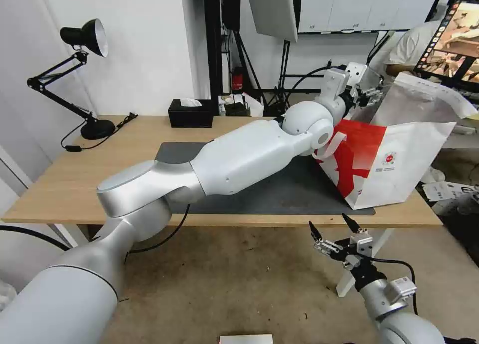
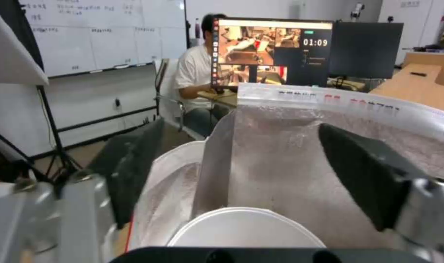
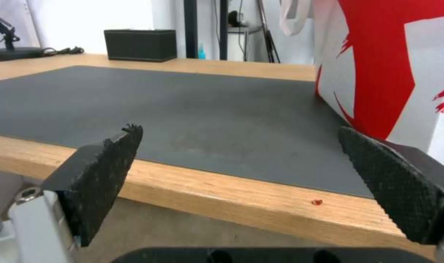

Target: Pick up the trash from the table and place it into the takeout bag.

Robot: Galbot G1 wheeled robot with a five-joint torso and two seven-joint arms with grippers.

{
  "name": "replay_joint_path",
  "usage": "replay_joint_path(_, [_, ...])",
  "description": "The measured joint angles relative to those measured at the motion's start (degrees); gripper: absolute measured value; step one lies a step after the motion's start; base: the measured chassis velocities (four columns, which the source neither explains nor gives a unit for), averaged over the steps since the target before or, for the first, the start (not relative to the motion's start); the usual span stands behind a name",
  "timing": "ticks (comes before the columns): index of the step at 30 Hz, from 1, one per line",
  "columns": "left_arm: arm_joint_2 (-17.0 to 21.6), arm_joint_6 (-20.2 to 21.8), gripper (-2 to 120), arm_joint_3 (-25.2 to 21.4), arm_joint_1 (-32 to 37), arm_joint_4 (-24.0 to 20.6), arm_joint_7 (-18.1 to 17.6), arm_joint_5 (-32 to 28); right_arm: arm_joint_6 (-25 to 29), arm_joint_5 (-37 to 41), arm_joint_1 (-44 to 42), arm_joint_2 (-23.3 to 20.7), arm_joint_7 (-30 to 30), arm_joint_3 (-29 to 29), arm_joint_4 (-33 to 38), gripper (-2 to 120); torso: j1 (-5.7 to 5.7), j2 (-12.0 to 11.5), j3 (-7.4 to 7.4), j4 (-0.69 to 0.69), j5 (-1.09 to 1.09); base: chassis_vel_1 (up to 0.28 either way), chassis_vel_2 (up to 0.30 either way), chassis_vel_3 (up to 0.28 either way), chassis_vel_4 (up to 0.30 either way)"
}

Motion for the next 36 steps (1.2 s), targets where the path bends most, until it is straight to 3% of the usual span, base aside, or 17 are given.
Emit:
replay_joint_path(3, [0.0,0.0,100,-0.01,0.42,-0.48,-0.45,0.01,0.0,0.0,0.0,0.0,0.0,0.0,0.0,100,0.0,0.0,0.0,0.0,0.0,0.0,0.0,0.0,0.0])
replay_joint_path(9, [0.58,-0.22,100,-0.93,1.83,-1.96,-2.89,1.55,0.0,0.0,0.0,0.0,0.0,0.0,0.0,100,0.0,0.0,0.0,-0.02,0.0,0.0,0.0,0.0,0.0])
replay_joint_path(12, [3.69,-0.45,100,-1.22,2.46,-4.78,-3.68,3.41,0.0,0.0,0.0,0.0,0.0,0.0,0.0,100,0.0,0.0,0.0,-0.03,0.0,0.0,0.0,0.0,0.0])
replay_joint_path(15, [11.72,-0.58,100,-1.62,3.6,-10.6,-4.12,3.9,0.0,0.0,0.0,0.0,0.01,0.0,0.0,100,0.0,0.0,0.0,0.04,-0.01,0.0,0.0,0.0,0.0])
replay_joint_path(16, [11.72,-0.58,100,-1.62,3.6,-10.6,-4.12,3.9,0.0,0.0,0.0,0.0,0.01,0.0,0.0,100,0.0,0.0,0.0,0.04,-0.01,0.0,0.0,0.0,0.0])
replay_joint_path(19, [19.81,-0.66,100,-2.68,5.94,-17.14,-4.19,3.97,0.0,0.0,0.0,0.0,-0.01,0.0,0.01,100,0.0,0.0,0.0,0.03,-0.02,0.0,0.0,0.0,0.0])
replay_joint_path(20, [19.81,-0.66,100,-2.68,5.94,-17.14,-4.19,3.97,0.0,0.0,0.0,0.0,-0.01,0.0,0.01,100,0.0,0.0,0.0,0.03,-0.02,0.0,0.0,0.0,0.0])
replay_joint_path(23, [27.4,-0.67,100,-5.33,10.73,-24.17,-4.24,3.83,0.0,0.0,0.0,0.0,0.0,0.0,0.0,100,0.0,0.0,0.0,-0.01,-0.01,0.0,0.0,0.0,0.0])
replay_joint_path(24, [27.4,-0.67,100,-5.33,10.73,-24.17,-4.24,3.83,0.0,0.0,0.0,0.0,0.0,0.0,0.0,100,0.0,0.0,0.0,-0.01,-0.01,0.0,0.0,0.0,0.0])
replay_joint_path(27, [34.58,-0.67,100,-9.73,17.3,-30.54,-4.25,3.85,0.0,0.0,0.0,0.0,0.0,0.0,0.01,100,0.0,0.0,0.0,-0.01,-0.02,0.0,0.0,0.0,0.0])
replay_joint_path(28, [34.58,-0.67,100,-9.73,17.3,-30.54,-4.25,3.85,0.0,0.0,0.0,0.0,0.0,0.0,0.01,100,0.0,0.0,0.0,-0.01,-0.02,0.0,0.0,0.0,0.0])
replay_joint_path(31, [41.71,-0.65,100,-18.34,26.76,-37.61,-4.36,4.83,0.0,0.0,0.0,0.0,-0.01,0.0,0.01,100,0.0,0.0,0.0,0.01,-0.04,0.0,0.0,0.0,0.0])
replay_joint_path(32, [41.71,-0.65,100,-18.34,26.76,-37.61,-4.36,4.83,0.0,0.0,0.0,0.0,-0.01,0.0,0.01,100,0.0,0.0,0.0,0.01,-0.04,0.0,0.0,0.0,0.0])
replay_joint_path(34, [45.41,-0.66,100,-23.64,32.91,-41.31,-4.2,6.34,0.0,0.0,0.0,0.0,0.0,0.0,0.01,100,0.0,0.01,-0.01,0.0,-0.01,0.0,0.0,0.0,0.0])
replay_joint_path(35, [48.09,-0.67,100,-28.5,38.93,-43.93,-3.77,7.61,0.0,0.0,0.0,0.0,0.0,0.0,0.01,100,0.0,0.0,-0.01,0.0,-0.04,0.0,0.0,0.0,0.0])
replay_joint_path(36, [48.09,-0.67,100,-28.5,38.93,-43.93,-3.77,7.61,0.0,0.0,0.0,0.0,0.0,0.0,0.01,100,0.0,0.0,-0.01,0.0,-0.04,0.0,0.0,0.0,0.0])
